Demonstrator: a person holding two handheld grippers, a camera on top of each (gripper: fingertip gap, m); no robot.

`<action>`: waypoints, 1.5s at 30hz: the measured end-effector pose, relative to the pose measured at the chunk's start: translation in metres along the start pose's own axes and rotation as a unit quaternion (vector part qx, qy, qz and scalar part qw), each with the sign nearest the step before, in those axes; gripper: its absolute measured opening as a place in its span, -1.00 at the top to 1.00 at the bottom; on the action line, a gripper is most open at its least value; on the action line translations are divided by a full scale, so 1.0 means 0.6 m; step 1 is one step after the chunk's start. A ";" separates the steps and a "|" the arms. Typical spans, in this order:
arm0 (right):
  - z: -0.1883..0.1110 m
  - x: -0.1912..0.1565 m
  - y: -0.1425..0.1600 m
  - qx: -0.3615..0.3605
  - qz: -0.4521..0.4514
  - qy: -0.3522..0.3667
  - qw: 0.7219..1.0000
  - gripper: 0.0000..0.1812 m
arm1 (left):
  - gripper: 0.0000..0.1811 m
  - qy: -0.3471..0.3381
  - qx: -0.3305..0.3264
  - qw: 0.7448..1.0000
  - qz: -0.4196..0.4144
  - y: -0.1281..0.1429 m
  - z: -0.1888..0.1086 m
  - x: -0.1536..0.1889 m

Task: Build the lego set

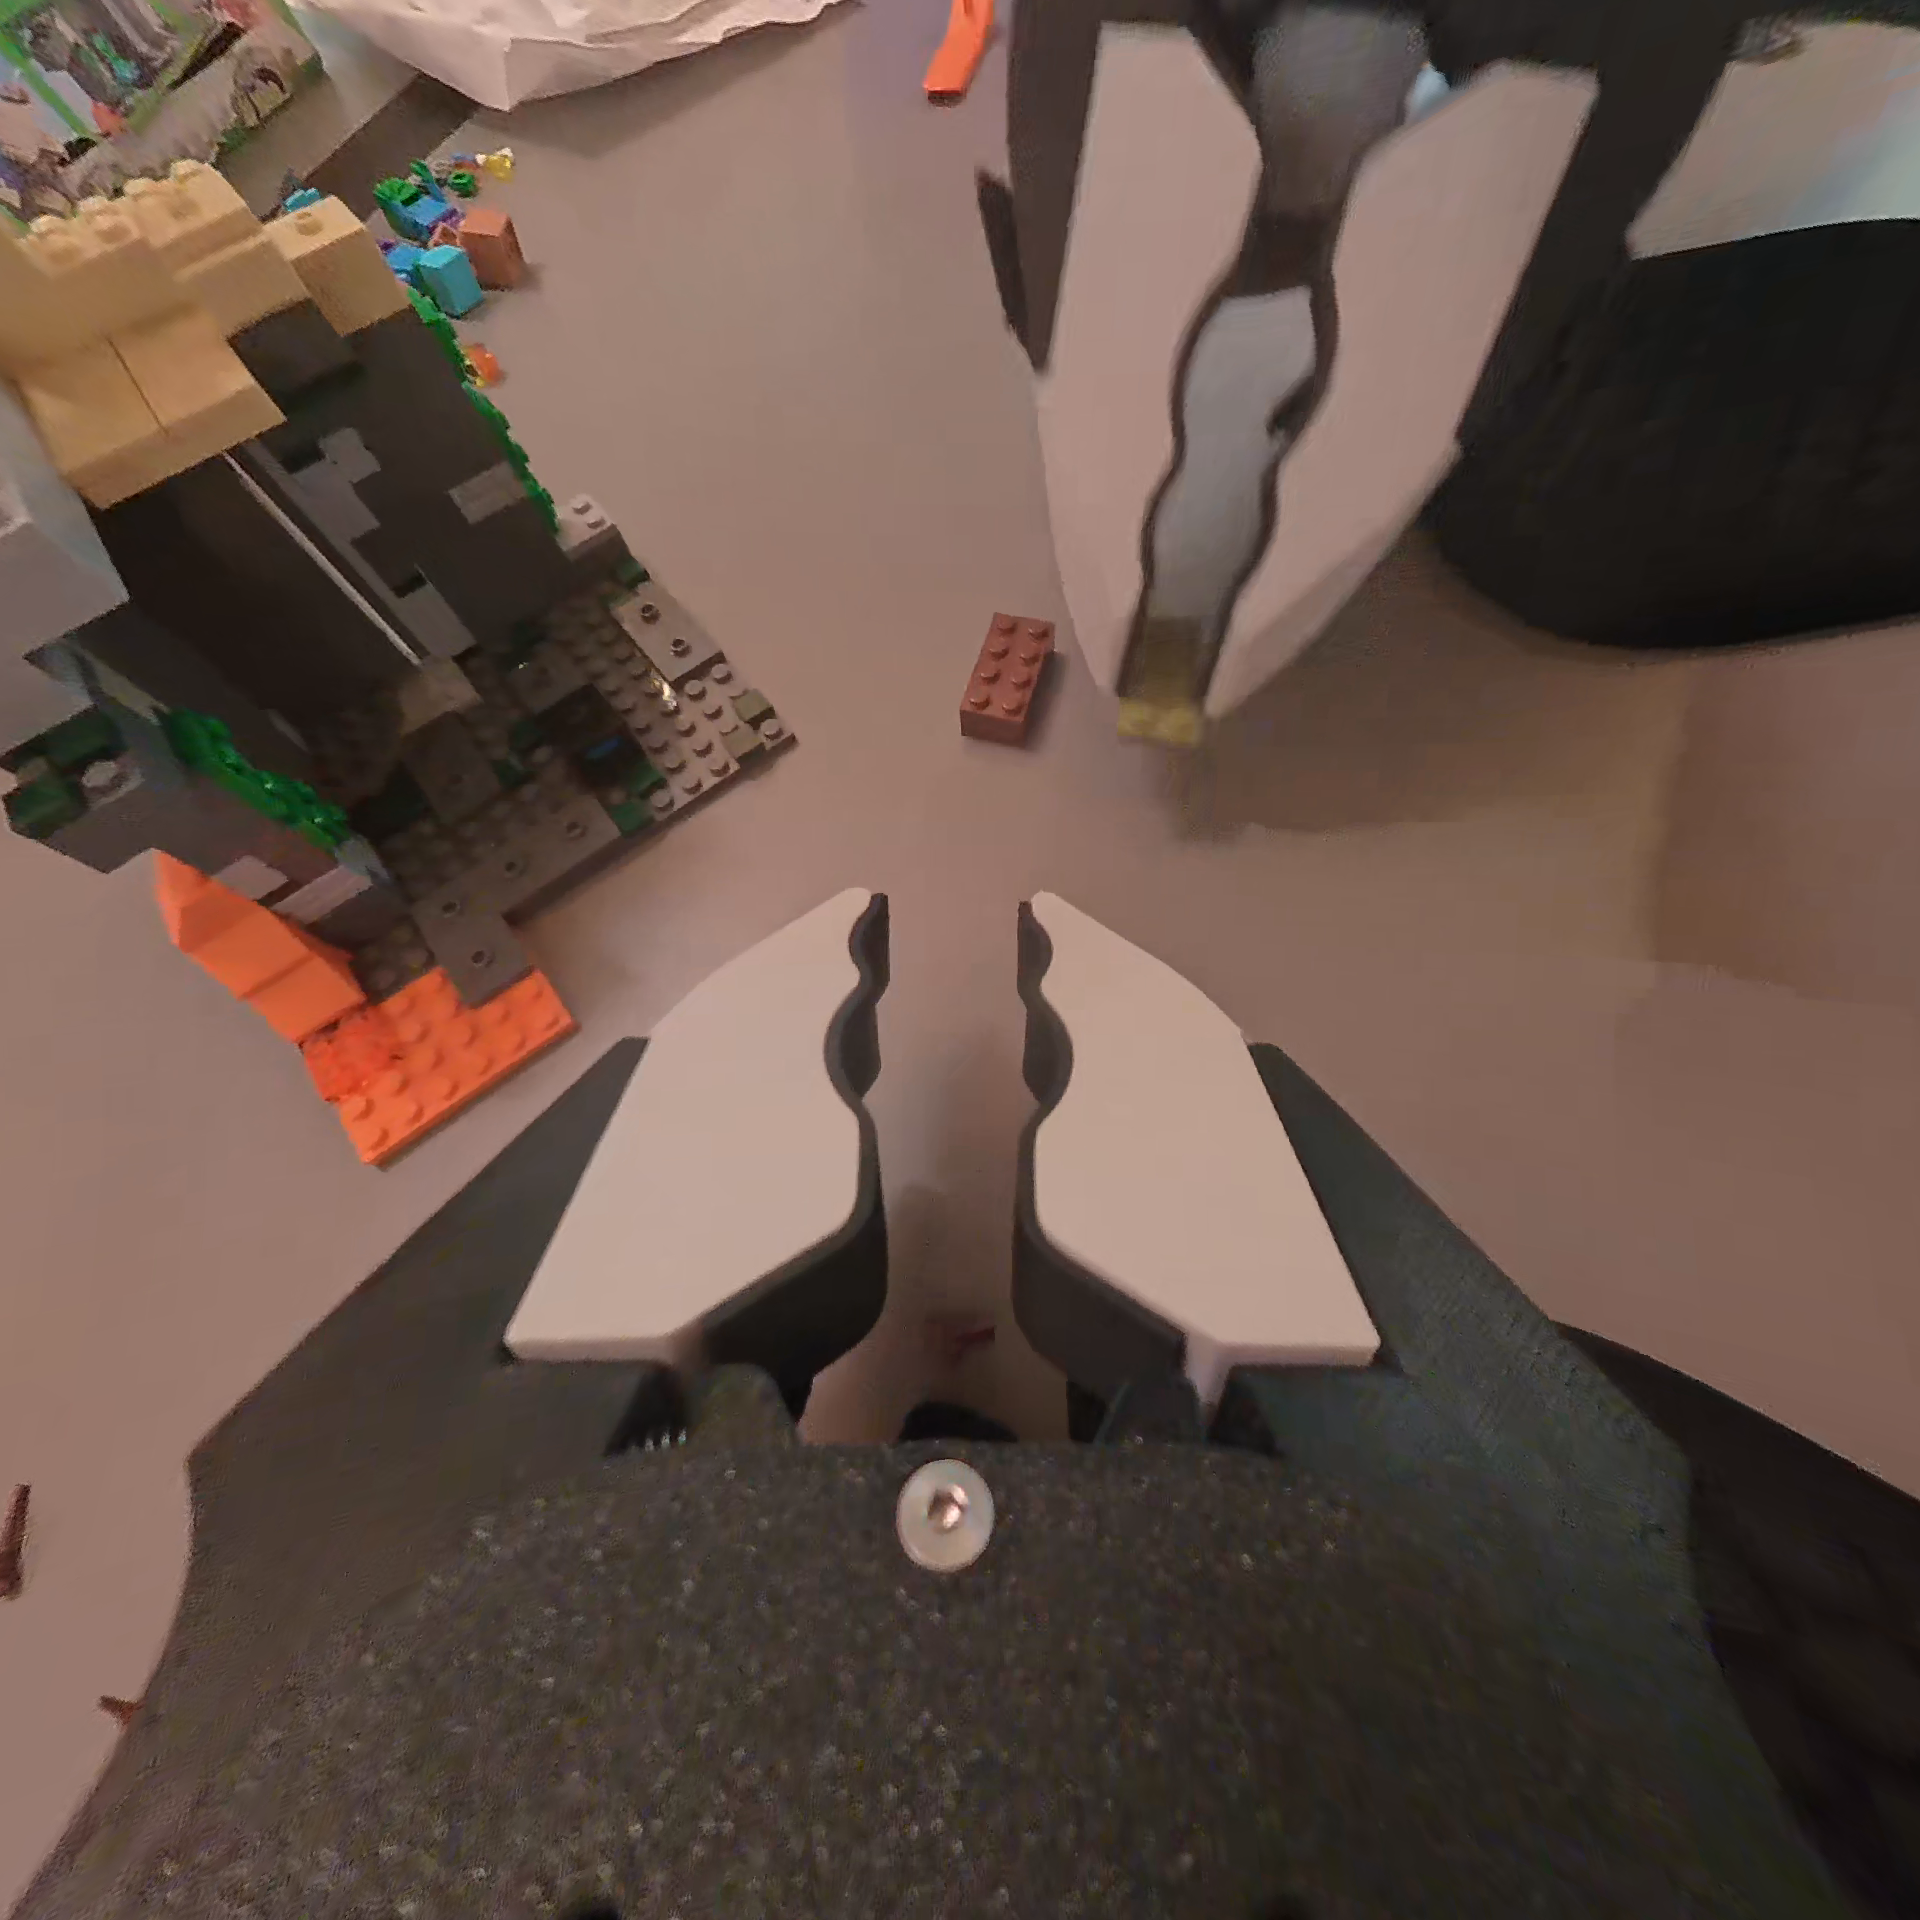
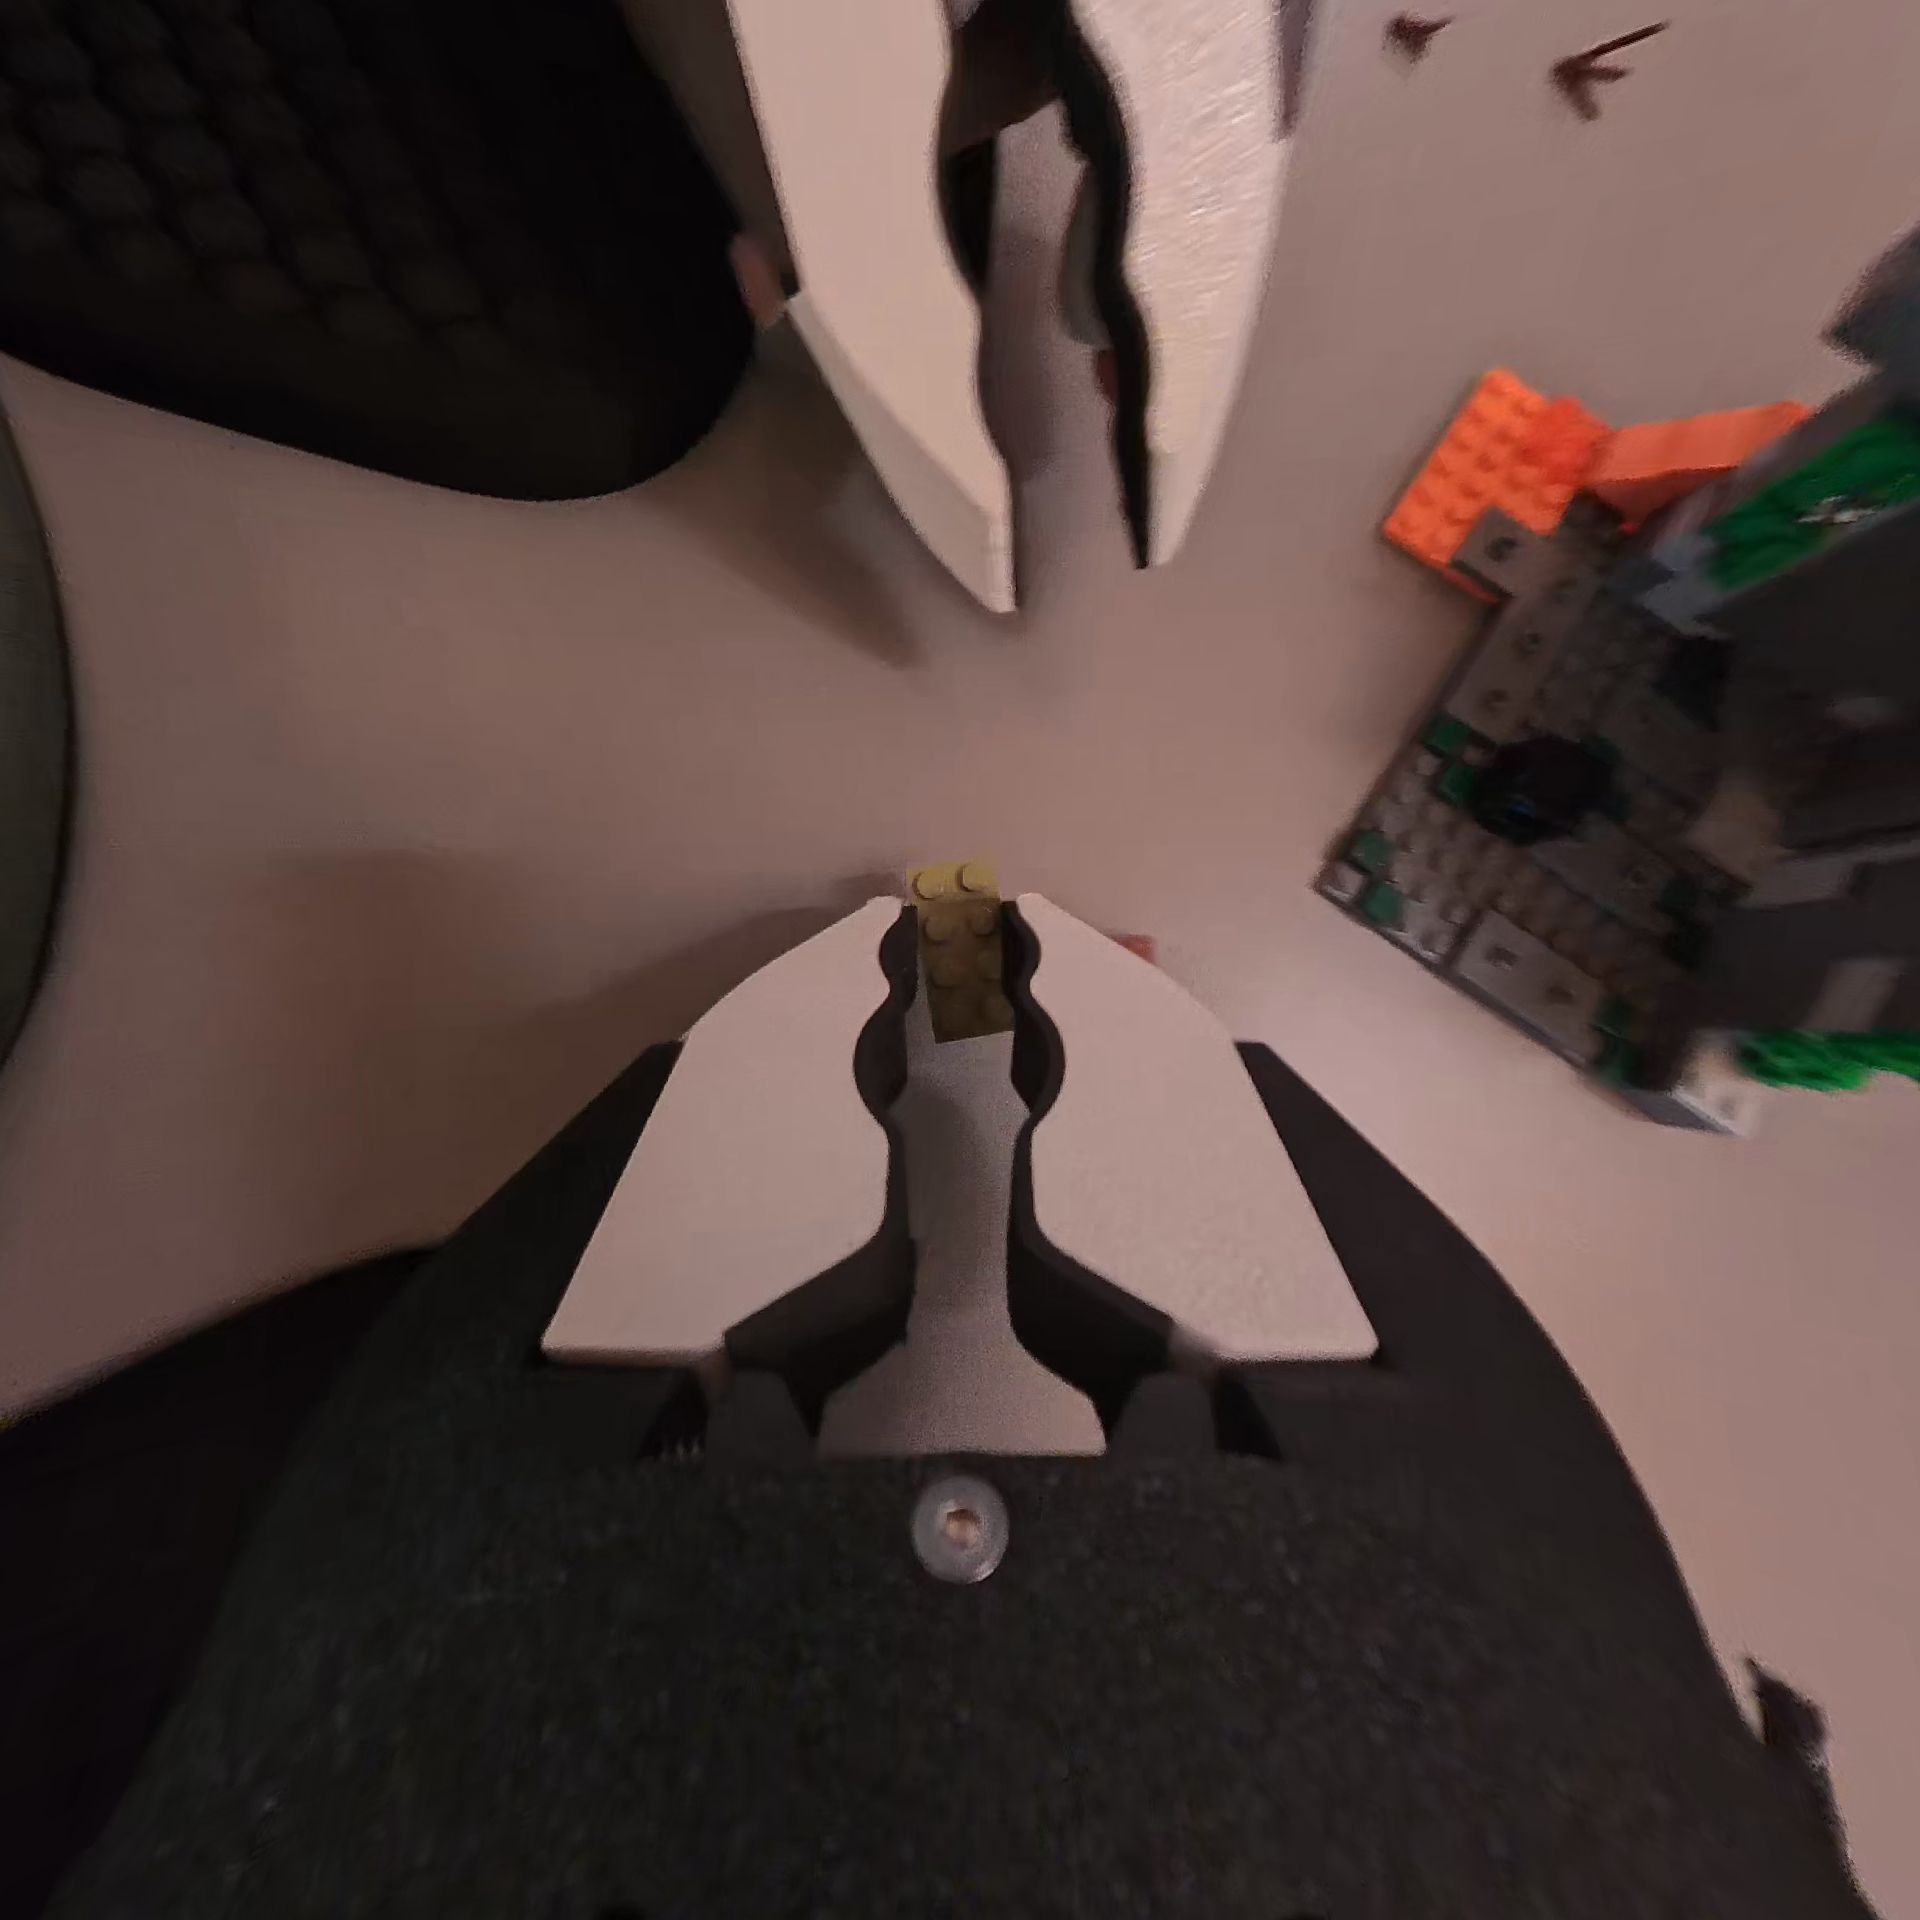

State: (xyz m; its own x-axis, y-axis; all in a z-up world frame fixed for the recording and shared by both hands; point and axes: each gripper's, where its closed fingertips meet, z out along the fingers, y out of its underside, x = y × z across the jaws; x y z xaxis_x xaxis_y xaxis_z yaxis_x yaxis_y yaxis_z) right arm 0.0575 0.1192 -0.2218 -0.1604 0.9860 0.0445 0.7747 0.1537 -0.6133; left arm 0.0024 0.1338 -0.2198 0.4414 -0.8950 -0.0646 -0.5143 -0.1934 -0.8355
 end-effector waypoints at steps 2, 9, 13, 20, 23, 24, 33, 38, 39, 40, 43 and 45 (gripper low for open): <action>-0.022 0.023 -0.001 0.004 -0.004 0.011 1.000 0.83 | 0.75 -0.003 0.000 1.000 0.006 0.000 0.002 0.000; -0.040 0.076 0.012 0.002 -0.011 0.005 1.000 0.83 | 0.78 -0.018 0.006 1.000 0.018 0.000 0.008 -0.001; -0.023 0.083 0.019 0.006 -0.001 -0.004 1.000 0.84 | 0.81 -0.029 0.024 0.999 0.015 -0.008 0.006 -0.007; -0.003 0.080 0.026 0.005 0.002 -0.014 1.000 0.83 | 0.86 -0.034 0.045 0.998 -0.005 -0.015 0.001 -0.015; 0.002 0.078 0.024 0.005 0.001 -0.019 1.000 0.83 | 0.85 -0.037 0.041 0.998 -0.001 -0.013 0.003 -0.015; 0.003 0.076 0.024 0.004 0.000 -0.020 1.000 0.83 | 0.85 -0.038 0.039 0.999 0.002 -0.012 0.004 -0.015; 0.012 0.061 0.033 -0.019 0.019 -0.015 1.000 0.84 | 0.85 -0.038 0.029 0.999 0.009 -0.008 0.008 -0.012; 0.017 0.057 0.032 -0.015 0.033 -0.007 0.999 0.83 | 0.85 -0.039 0.022 0.999 0.017 -0.006 0.011 -0.010; 0.017 0.057 0.032 -0.016 0.034 -0.006 0.999 0.83 | 0.85 -0.039 0.022 0.999 0.018 -0.006 0.011 -0.009; 0.017 0.057 0.032 -0.016 0.034 -0.005 0.999 0.83 | 0.85 -0.039 0.021 0.999 0.019 -0.005 0.011 -0.009; 0.017 0.059 0.033 -0.017 0.035 0.001 0.999 0.83 | 0.85 -0.038 0.022 0.999 0.019 -0.007 0.011 -0.008; 0.016 0.058 0.033 -0.016 0.040 0.002 0.999 0.82 | 0.84 -0.034 0.023 0.999 0.020 -0.011 0.014 -0.005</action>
State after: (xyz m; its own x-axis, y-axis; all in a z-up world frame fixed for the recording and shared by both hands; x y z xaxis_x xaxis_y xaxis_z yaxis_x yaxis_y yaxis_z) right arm 0.0615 0.1561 -0.2401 -0.0946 0.9955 -0.0002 0.8044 0.0763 -0.5891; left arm 0.0103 0.1412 -0.2186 0.4713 -0.8718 -0.1337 -0.4987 -0.1384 -0.8557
